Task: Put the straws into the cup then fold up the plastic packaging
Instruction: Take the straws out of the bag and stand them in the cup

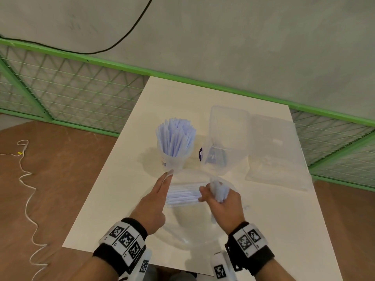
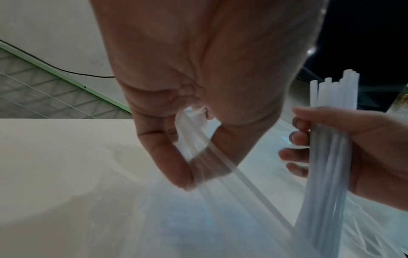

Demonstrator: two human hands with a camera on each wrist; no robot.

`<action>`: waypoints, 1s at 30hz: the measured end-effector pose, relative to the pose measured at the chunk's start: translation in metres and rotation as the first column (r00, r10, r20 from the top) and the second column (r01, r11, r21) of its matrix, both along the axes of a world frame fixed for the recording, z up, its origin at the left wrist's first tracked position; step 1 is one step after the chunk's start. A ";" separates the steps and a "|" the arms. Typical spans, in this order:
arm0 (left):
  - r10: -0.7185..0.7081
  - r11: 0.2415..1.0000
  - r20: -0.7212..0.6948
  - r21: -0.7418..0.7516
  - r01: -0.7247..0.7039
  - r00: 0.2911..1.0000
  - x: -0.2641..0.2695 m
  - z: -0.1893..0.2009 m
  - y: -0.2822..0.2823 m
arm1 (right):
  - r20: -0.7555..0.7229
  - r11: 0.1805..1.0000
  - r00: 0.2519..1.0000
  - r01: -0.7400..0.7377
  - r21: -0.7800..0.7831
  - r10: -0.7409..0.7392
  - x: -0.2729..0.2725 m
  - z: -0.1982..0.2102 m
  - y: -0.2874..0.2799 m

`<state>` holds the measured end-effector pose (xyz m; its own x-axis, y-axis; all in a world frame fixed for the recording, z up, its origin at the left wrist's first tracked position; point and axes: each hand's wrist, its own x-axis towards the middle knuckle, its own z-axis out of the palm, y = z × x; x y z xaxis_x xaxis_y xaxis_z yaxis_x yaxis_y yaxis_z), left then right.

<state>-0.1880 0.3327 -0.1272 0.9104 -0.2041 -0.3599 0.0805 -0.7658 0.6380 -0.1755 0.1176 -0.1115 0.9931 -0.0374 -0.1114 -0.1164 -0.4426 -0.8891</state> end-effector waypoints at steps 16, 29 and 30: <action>-0.012 1.000 0.005 -0.021 0.012 1.000 -0.001 0.001 -0.002 | -0.019 0.978 0.993 -0.114 -0.174 0.112 0.001 0.000 -0.016; -0.052 0.998 0.018 -0.025 0.053 0.998 0.000 -0.005 0.001 | -0.043 0.968 0.976 -0.215 -0.126 0.211 0.027 0.054 0.004; -0.053 0.998 0.018 -0.023 0.054 0.998 -0.001 -0.004 0.001 | -0.005 0.973 0.976 -0.217 -0.076 0.217 0.039 0.076 0.007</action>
